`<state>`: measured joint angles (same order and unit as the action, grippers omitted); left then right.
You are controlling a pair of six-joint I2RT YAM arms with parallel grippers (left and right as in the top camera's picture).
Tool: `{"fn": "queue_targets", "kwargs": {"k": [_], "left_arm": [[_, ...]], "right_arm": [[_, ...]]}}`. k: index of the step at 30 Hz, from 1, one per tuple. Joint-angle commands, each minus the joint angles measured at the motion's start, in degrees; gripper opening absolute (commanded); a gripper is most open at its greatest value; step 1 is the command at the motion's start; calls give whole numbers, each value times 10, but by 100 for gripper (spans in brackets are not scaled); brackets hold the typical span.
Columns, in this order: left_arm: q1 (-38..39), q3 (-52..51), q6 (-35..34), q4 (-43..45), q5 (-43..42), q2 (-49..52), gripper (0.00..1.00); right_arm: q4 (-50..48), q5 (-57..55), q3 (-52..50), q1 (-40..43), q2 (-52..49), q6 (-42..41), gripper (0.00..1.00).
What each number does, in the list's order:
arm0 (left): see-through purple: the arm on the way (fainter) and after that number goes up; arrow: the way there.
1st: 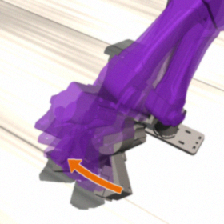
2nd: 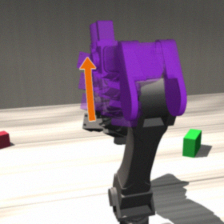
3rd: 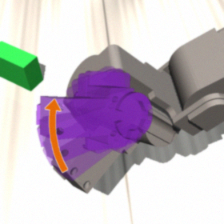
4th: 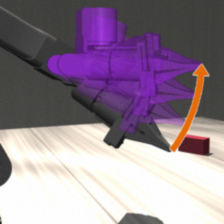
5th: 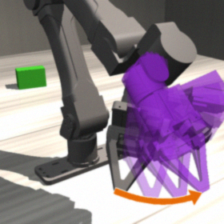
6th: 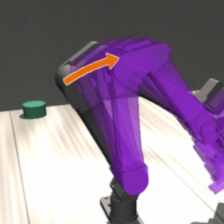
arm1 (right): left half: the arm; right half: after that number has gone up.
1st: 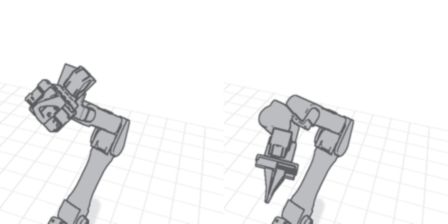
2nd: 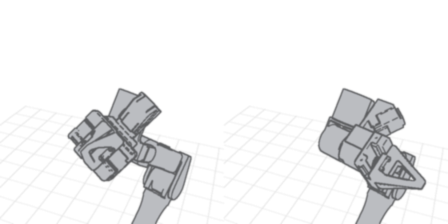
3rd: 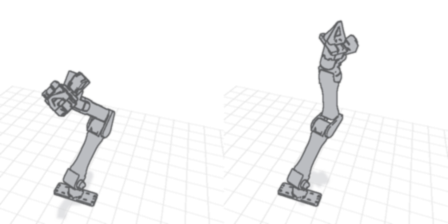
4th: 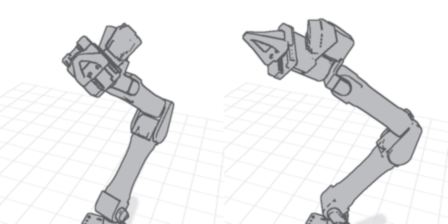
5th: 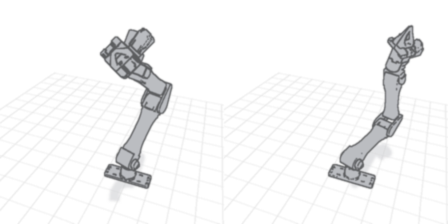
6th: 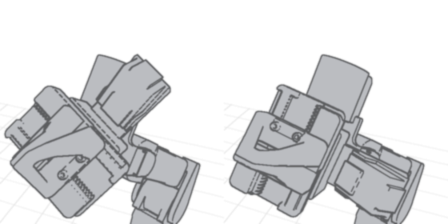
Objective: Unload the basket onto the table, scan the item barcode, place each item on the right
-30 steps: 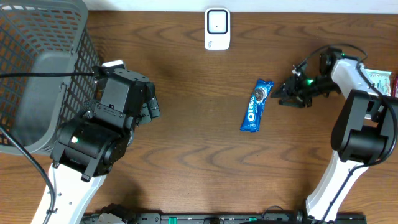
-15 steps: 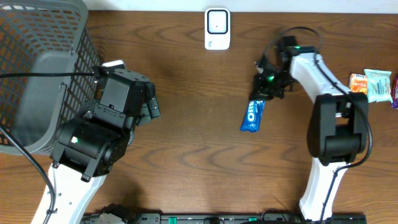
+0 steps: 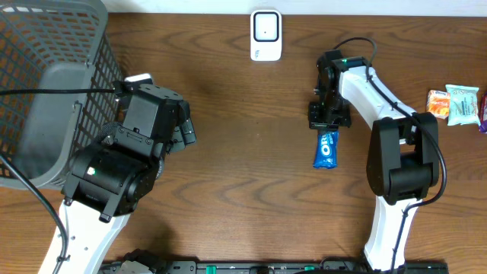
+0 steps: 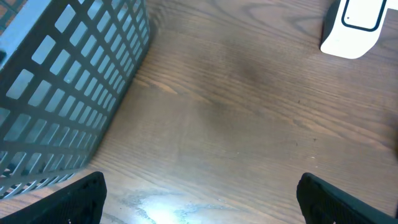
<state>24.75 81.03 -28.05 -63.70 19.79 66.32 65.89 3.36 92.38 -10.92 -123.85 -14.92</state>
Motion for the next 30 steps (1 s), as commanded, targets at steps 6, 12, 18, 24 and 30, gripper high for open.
{"fn": "queue_targets", "kwargs": {"k": [6, 12, 18, 24, 30], "left_arm": [[-3, 3, 6, -1, 6, 0, 98], [-3, 3, 6, -1, 6, 0, 98], [-3, 3, 6, -2, 6, 0, 98], [-3, 3, 6, -1, 6, 0, 98], [-3, 3, 6, -1, 6, 0, 98]], "right_arm": [[95, -33, 102, 0, 15, -7, 1], [117, -90, 115, 1, 15, -8, 1], [14, -138, 55, 2, 14, -29, 1], [-117, -136, -35, 14, 14, -35, 1], [-249, -133, -85, 15, 14, -31, 1]]}}
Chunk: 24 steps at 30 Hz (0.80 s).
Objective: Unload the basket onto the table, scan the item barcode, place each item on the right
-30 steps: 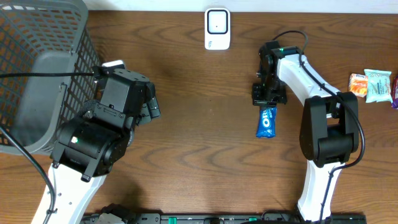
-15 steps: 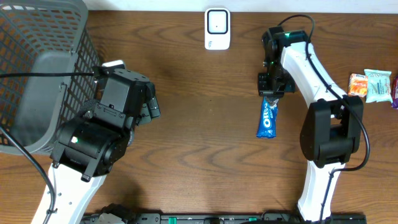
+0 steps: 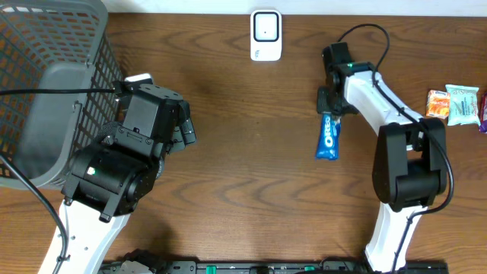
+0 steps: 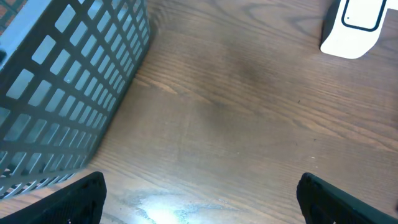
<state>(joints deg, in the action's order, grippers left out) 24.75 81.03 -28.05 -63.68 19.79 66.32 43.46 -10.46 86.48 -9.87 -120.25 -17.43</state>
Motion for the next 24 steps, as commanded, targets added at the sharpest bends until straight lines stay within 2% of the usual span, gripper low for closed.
{"fn": "queue_targets", "kwargs": {"k": [1, 4, 7, 9, 10, 14, 19, 21, 24], "left_arm": [[-3, 3, 6, -2, 6, 0, 98], [-3, 3, 6, -2, 6, 0, 98], [-3, 3, 6, -2, 6, 0, 98], [-3, 3, 6, -2, 6, 0, 98], [-3, 3, 6, -2, 6, 0, 98], [-3, 3, 6, -2, 6, 0, 98], [-3, 3, 6, -2, 6, 0, 98], [-3, 3, 6, -2, 6, 0, 98], [-3, 3, 6, -2, 6, 0, 98]], "right_arm": [[-39, 10, -25, 4, -22, -3, 3], [-77, 54, -5, 4, -22, 30, 11], [-48, 54, 41, 2, -22, 29, 10], [8, 56, 87, 4, -22, 29, 6], [74, 68, 129, 5, -22, 29, 1], [221, 95, 181, 2, -22, 29, 1], [328, 95, 160, -2, -22, 29, 1], [331, 95, 140, -5, -22, 29, 1], [273, 95, 82, -11, -22, 29, 1]]}}
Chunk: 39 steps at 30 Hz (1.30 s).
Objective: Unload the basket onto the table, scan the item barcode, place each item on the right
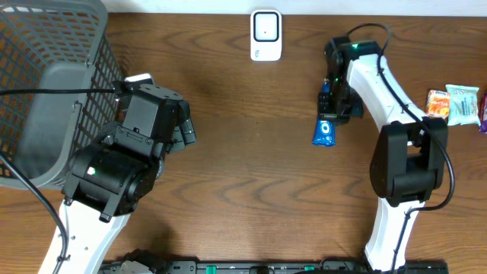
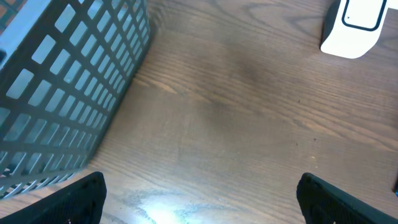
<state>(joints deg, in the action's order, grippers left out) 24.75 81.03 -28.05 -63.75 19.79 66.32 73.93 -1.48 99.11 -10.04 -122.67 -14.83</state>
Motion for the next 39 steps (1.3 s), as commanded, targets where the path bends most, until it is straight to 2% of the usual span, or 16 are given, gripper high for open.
{"fn": "queue_targets", "kwargs": {"k": [1, 7, 11, 16, 17, 18, 20, 23, 24, 32, 39], "left_arm": [[-3, 3, 6, -1, 6, 0, 98], [-3, 3, 6, -1, 6, 0, 98], [-3, 3, 6, -1, 6, 0, 98], [-3, 3, 6, -1, 6, 0, 98], [-3, 3, 6, -1, 6, 0, 98], [-3, 3, 6, -1, 6, 0, 98], [-3, 3, 6, -1, 6, 0, 98], [-3, 3, 6, -1, 6, 0, 98], [-3, 3, 6, -1, 6, 0, 98], [-3, 3, 6, -1, 6, 0, 98], [-3, 3, 6, -1, 6, 0, 98]], "right_arm": [[-54, 5, -61, -9, 2, 2, 1], [-153, 5, -142, -9, 2, -6, 1], [-121, 3, -138, -7, 5, -25, 1], [-66, -9, -85, -7, 18, -25, 1], [-59, -12, -71, -7, 22, -25, 4], [-58, -13, -60, -7, 25, -25, 13], [-62, -16, -38, -7, 28, -25, 42], [-83, -16, -27, -4, 28, -37, 69], [-89, -16, -27, -3, 28, -45, 72], [-132, -38, -64, -1, 27, -79, 79], [-231, -47, -153, 0, 27, -87, 66]]}}
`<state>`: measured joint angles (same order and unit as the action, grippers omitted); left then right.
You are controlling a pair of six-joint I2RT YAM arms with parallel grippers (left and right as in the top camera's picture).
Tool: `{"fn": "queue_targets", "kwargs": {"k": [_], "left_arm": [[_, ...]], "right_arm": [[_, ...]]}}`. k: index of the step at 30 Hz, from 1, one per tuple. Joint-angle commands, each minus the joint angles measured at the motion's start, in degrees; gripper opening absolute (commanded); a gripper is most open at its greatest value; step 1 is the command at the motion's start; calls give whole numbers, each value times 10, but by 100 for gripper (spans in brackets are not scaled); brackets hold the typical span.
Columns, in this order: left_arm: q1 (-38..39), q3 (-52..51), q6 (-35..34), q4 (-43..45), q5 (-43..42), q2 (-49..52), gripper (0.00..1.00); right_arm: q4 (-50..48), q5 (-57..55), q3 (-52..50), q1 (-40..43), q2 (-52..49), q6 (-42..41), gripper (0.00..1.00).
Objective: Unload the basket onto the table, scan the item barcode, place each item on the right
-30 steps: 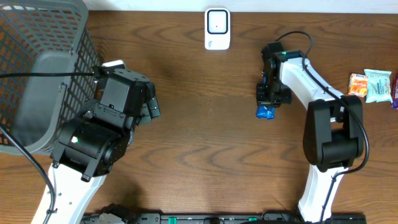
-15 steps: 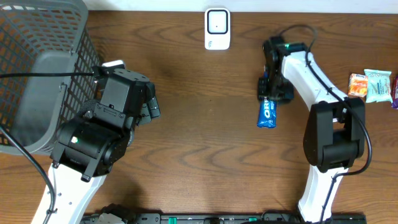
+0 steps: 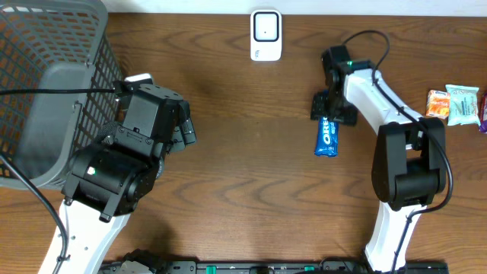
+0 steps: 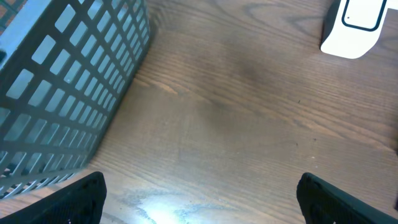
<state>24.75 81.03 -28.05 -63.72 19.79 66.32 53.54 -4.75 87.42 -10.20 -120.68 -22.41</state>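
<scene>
A blue Oreo pack (image 3: 326,141) shows right of the table's middle, its label facing up. My right gripper (image 3: 327,115) is shut on the pack's far end, and the pack points toward the near edge. The white barcode scanner (image 3: 265,34) stands at the far edge, up and to the left of the pack. It also shows in the left wrist view, where the scanner (image 4: 354,25) is at the top right. My left gripper (image 4: 208,198) hangs open over bare wood beside the basket, its fingers (image 4: 78,196) wide apart with nothing between them.
A grey mesh basket (image 3: 46,84) fills the far left corner, close to my left arm. Several snack packets (image 3: 456,103) lie at the right edge. Brown wooden table (image 3: 243,190) runs between the two arms.
My right gripper has turned and shifted slightly left and nearer. The Oreo pack, then foreshortened and tilted, now shows its full length with the label up. The left arm has not moved.
My right gripper first held the Oreo pack right of centre, label up. Then it was farther back, nearer the scanner's side. Then the pack was tilted and looked short. Now it shows full length again. The left arm stayed open by the basket throughout.
</scene>
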Motion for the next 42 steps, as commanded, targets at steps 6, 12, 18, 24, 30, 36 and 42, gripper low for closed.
{"fn": "queue_targets", "kwargs": {"k": [6, 12, 18, 24, 30, 36, 42], "left_arm": [[-3, 3, 6, -1, 6, 0, 98], [-3, 3, 6, -1, 6, 0, 98], [-3, 3, 6, -1, 6, 0, 98], [-3, 3, 6, -1, 6, 0, 98], [-3, 3, 6, -1, 6, 0, 98], [-3, 3, 6, -1, 6, 0, 98], [-3, 3, 6, -1, 6, 0, 98]], "right_arm": [[-107, -14, -90, 1, 7, -10, 33], [-134, 7, -80, -3, 8, 1, 1], [-129, 47, 33, -22, 8, 34, 1], [-176, 47, 172, -57, 8, 23, 1], [-247, 54, 231, -76, 0, -26, 1], [-287, 58, 283, -97, -54, -44, 1], [-302, 73, 343, -108, -137, -69, 1]]}}
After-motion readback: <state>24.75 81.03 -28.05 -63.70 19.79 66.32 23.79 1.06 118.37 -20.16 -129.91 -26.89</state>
